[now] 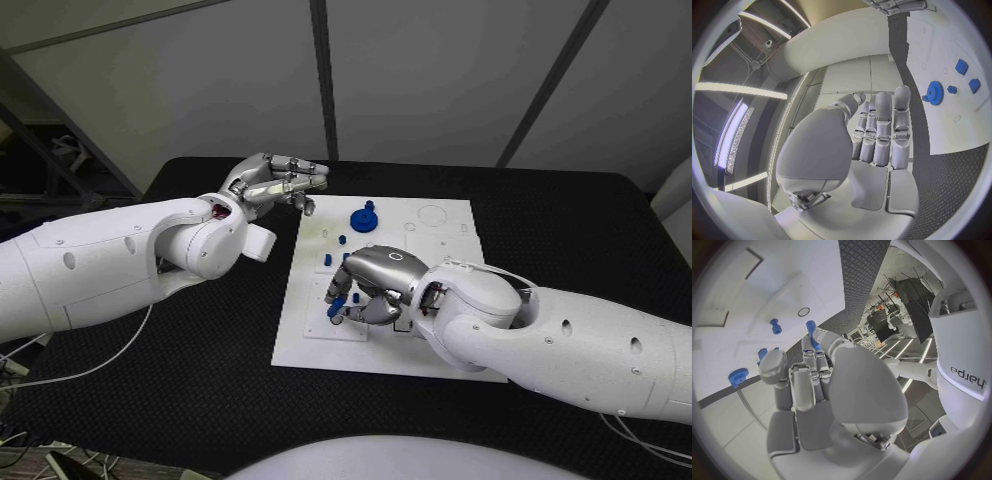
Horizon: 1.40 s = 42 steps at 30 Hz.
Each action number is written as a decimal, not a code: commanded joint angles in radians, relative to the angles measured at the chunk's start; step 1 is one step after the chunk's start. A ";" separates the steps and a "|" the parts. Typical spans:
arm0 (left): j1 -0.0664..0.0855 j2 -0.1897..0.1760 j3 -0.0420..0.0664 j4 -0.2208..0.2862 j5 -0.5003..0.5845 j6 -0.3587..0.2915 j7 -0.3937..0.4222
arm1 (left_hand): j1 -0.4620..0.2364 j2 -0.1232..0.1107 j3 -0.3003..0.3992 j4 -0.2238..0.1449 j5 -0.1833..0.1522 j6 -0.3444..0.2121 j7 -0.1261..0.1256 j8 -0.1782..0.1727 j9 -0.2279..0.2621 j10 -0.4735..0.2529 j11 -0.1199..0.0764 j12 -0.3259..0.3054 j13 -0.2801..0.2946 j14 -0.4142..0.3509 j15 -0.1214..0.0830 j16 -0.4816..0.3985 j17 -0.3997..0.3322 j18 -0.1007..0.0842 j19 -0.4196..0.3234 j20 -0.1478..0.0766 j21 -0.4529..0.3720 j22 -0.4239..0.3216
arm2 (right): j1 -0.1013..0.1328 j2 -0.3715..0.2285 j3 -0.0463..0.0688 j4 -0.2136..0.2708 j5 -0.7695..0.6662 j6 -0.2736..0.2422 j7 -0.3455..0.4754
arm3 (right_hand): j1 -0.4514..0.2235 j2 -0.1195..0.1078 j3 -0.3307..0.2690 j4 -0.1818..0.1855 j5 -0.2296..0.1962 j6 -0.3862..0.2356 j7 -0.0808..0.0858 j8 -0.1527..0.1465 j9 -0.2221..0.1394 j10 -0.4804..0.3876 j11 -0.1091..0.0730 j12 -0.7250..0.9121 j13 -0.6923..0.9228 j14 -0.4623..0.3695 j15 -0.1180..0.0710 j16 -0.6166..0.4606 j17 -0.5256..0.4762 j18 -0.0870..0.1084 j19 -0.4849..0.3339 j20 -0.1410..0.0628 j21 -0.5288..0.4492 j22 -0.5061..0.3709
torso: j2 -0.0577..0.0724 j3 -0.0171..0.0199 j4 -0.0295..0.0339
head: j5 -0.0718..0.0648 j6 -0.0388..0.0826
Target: Assemble the parts on the task board
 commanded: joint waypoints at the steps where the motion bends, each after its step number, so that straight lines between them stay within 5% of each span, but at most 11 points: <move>1: 0.001 0.001 0.001 0.000 0.006 0.014 0.002 | 0.000 0.009 -0.003 -0.002 -0.004 -0.001 0.000 0.002 0.000 -0.007 -0.002 0.006 0.001 -0.005 0.001 -0.005 -0.001 0.013 -0.005 0.003 -0.006 -0.001 | 0.000 0.008 -0.002 -0.009 -0.010 0.020 0.018 | 0.008 0.006 0.005 0.000 0.003 0.005 0.000 0.006 0.001 0.006 0.003 -0.004 0.001 0.052 -0.007 0.002 -0.001 -0.010 0.002 0.000 0.000 -0.001 | 0.000 0.0011 -0.0005 | 0.004 -0.002; 34: 0.001 -0.002 0.001 -0.001 0.006 0.013 -0.001 | 0.000 0.009 -0.003 -0.002 -0.004 -0.001 0.000 0.002 0.000 -0.007 -0.002 0.006 0.001 -0.005 0.001 -0.005 -0.001 0.013 -0.005 0.003 -0.006 -0.001 | -0.003 0.012 -0.006 -0.022 -0.084 0.104 -0.034 | 0.005 0.005 0.005 -0.001 0.008 0.006 0.001 0.005 0.002 0.009 0.003 -0.006 0.003 0.052 -0.006 0.003 0.000 -0.010 0.000 0.000 -0.001 -0.003 | -0.001 0.0004 -0.0017 | 0.006 -0.009; 39: 0.001 -0.002 0.000 0.000 0.006 0.013 -0.001 | 0.000 0.010 -0.004 -0.003 -0.004 -0.001 0.001 0.002 0.000 -0.007 -0.001 0.007 0.002 -0.005 0.001 -0.005 -0.002 0.013 -0.004 0.003 -0.007 -0.002 | -0.003 0.016 -0.006 -0.024 -0.086 0.104 -0.027 | -0.028 -0.021 -0.001 0.010 0.013 -0.070 0.019 -0.036 -0.016 -0.065 0.027 -0.059 -0.012 0.051 0.014 0.003 -0.003 -0.005 -0.026 0.012 -0.023 -0.033 | -0.001 -0.0004 -0.0007 | 0.005 -0.008; 42: 0.001 -0.004 0.000 0.000 0.006 0.013 -0.003 | 0.000 0.010 -0.004 -0.003 -0.004 -0.001 0.001 0.002 0.000 -0.007 -0.001 0.007 0.002 -0.005 0.001 -0.005 -0.002 0.013 -0.004 0.003 -0.007 -0.002 | -0.003 0.018 -0.007 -0.026 -0.086 0.103 -0.026 | -0.046 -0.039 -0.008 0.016 0.005 -0.136 0.007 -0.040 -0.030 -0.109 0.033 -0.079 -0.012 0.043 0.020 -0.007 -0.025 0.003 -0.052 0.021 -0.048 -0.065 | -0.001 -0.0005 -0.0012 | 0.004 -0.008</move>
